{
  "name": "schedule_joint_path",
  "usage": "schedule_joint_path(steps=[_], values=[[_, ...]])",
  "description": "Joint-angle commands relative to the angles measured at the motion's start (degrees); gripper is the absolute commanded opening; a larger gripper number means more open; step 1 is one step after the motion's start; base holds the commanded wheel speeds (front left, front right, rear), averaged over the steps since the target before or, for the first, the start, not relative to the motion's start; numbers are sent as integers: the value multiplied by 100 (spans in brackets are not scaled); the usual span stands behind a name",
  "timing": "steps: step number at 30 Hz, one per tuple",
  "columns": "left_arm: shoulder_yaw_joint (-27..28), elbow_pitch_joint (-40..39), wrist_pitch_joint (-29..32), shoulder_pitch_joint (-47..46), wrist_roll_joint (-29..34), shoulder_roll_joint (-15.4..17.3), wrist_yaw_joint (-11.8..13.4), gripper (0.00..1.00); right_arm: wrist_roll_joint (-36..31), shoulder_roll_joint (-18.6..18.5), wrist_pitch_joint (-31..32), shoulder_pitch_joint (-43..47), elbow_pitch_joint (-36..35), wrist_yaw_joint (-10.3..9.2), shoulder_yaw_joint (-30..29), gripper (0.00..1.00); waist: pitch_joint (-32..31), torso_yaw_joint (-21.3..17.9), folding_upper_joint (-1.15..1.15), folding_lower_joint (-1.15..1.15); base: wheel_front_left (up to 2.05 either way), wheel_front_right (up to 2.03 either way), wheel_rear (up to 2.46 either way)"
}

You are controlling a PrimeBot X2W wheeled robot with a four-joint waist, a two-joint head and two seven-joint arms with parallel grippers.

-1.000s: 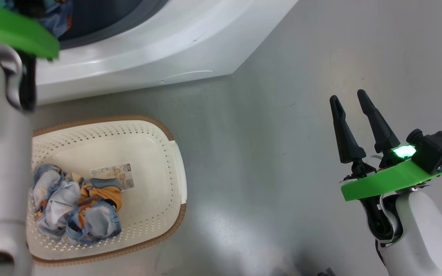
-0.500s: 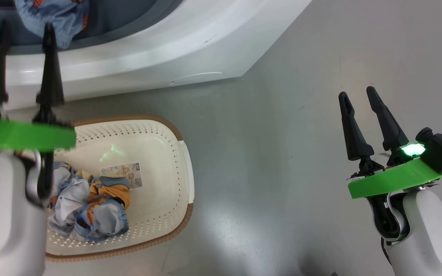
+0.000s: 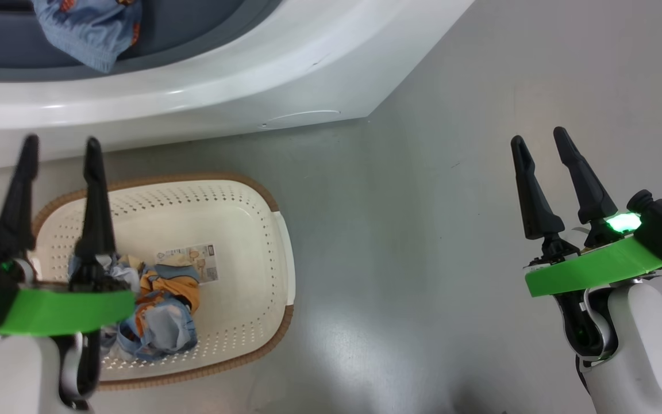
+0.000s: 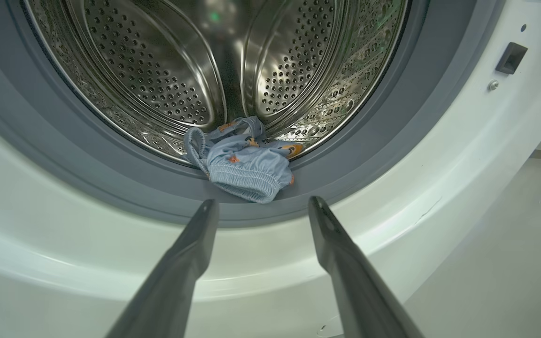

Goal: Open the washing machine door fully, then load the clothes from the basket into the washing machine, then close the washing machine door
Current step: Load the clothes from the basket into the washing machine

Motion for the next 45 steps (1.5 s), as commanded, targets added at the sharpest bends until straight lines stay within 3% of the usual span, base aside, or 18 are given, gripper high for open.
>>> schedule_joint_path(steps=[1, 16, 25, 45], values=[[197, -235, -10, 219, 24, 42, 49, 100, -59, -25, -27, 232, -167, 9, 55, 100, -6, 19, 0, 0, 0, 0, 0], [256, -192, -11, 240, 140, -146, -31, 100, -55, -66, -27, 241, -171, 9, 78, 100, -73, 98, 0, 0, 0, 0, 0], [93, 227, 106, -340, 138, -177, -54, 100, -53, -56, -27, 233, -164, 9, 92, 100, -86, 99, 0, 0, 0, 0, 0], [-198, 2531, 1242, -2526, 149, -47, -33, 100, -34, 1, -27, 185, -122, 9, 127, 100, -56, -72, 0, 0, 0, 0, 0]])
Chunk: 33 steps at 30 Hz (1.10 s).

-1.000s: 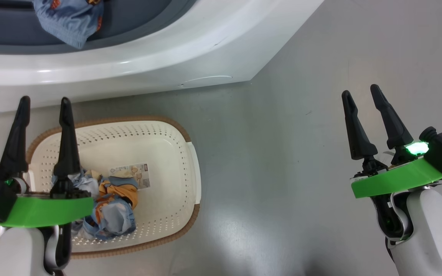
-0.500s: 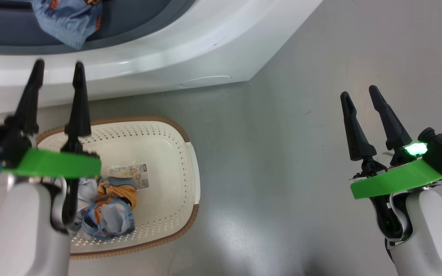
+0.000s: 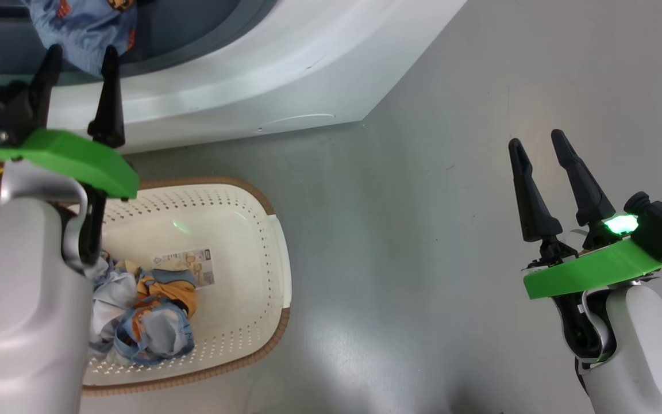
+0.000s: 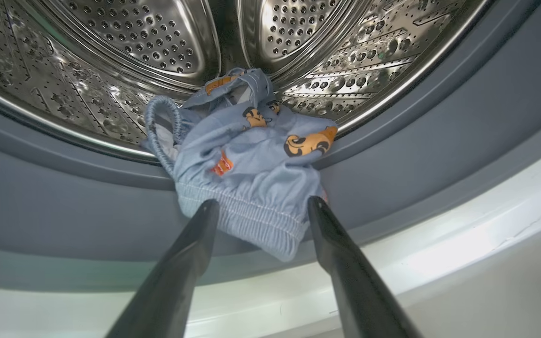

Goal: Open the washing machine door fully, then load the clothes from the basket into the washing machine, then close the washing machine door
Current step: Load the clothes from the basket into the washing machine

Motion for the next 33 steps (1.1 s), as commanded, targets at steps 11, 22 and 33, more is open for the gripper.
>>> schedule_joint_path(steps=[11, 22, 33], values=[[-7, 767, 156, -688, 28, 233, -10, 0, -7, 22, -27, 190, -119, 9, 99, 100, -17, 1, 0, 0, 0, 0, 0], [-108, 895, 116, -1060, 25, 245, -13, 0, 12, 19, -27, 196, -84, 9, 158, 100, -77, -41, 0, 0, 0, 0, 0], [-172, 799, 182, -975, -51, 285, 3, 0, 35, 27, -27, 245, -65, 9, 125, 100, -109, -72, 0, 0, 0, 0, 0]])
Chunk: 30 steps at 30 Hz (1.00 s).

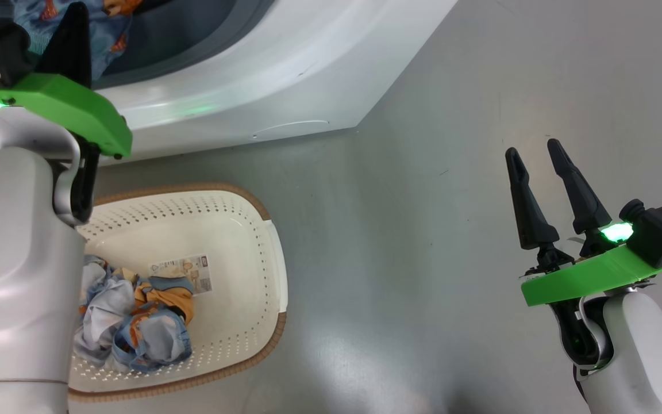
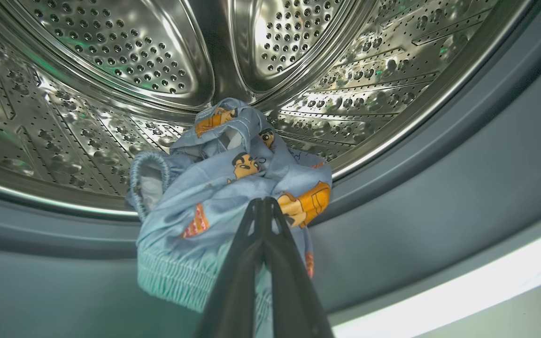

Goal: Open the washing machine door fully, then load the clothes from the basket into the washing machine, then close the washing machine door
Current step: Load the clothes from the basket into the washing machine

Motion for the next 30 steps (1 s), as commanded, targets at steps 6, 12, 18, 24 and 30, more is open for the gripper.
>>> schedule_joint_path(steps=[6, 12, 18, 24, 30], values=[[75, -239, -46, 160, -59, 248, 38, 100, 34, -3, -27, 167, -106, 9, 115, 100, -40, 19, 0, 0, 0, 0, 0], [56, -632, -243, 469, -87, 273, 57, 100, 34, -5, -27, 184, -118, 9, 80, 100, -38, 66, 0, 0, 0, 0, 0], [83, -1266, -525, 943, -116, 343, 103, 100, 25, -10, -27, 166, -130, 9, 58, 100, -39, 134, 0, 0, 0, 0, 0], [146, -1917, -844, 1593, -177, 402, 160, 100, 32, -24, -27, 171, -143, 9, 54, 100, -58, 170, 0, 0, 0, 0, 0], [248, -2516, -1066, 2266, -187, 485, 296, 100, 27, -40, -27, 193, -161, 9, 26, 100, -71, 194, 0, 0, 0, 0, 0]])
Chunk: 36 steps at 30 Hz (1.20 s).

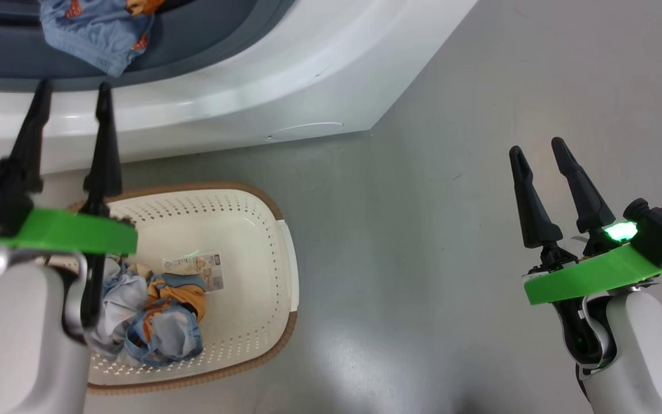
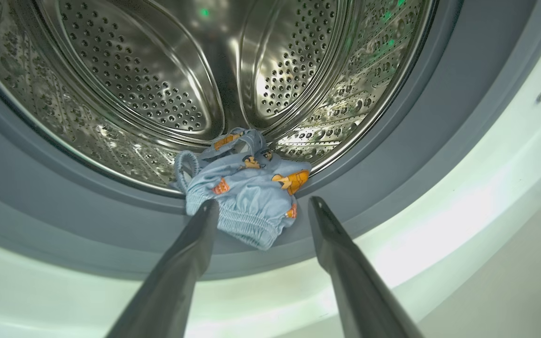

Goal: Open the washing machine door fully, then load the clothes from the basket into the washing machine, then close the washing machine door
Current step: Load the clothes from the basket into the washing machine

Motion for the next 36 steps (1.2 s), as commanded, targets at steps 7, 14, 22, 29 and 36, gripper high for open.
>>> schedule_joint_path(steps=[7, 14, 22, 29, 36], values=[[307, -718, -212, 760, -98, 192, 137, 100, 25, -35, -27, 183, -162, 9, 68, 100, 0, 14, 0, 0, 0, 0, 0], [383, -1050, -335, 1384, -131, 107, 139, 100, 22, -59, -27, 177, -176, 9, 51, 100, -29, 19, 0, 0, 0, 0, 0], [473, -1171, -367, 1712, -92, -74, 153, 100, 5, -81, -27, 186, -205, 9, 24, 100, -35, 76, 0, 0, 0, 0, 0], [567, -1187, -370, 1699, -21, -196, 83, 100, -11, -98, -27, 161, -224, 9, 33, 100, -37, 116, 0, 0, 0, 0, 0], [642, -1130, -370, 1679, 51, -272, 25, 100, -15, -96, -27, 174, -239, 9, 31, 100, -49, 118, 0, 0, 0, 0, 0]])
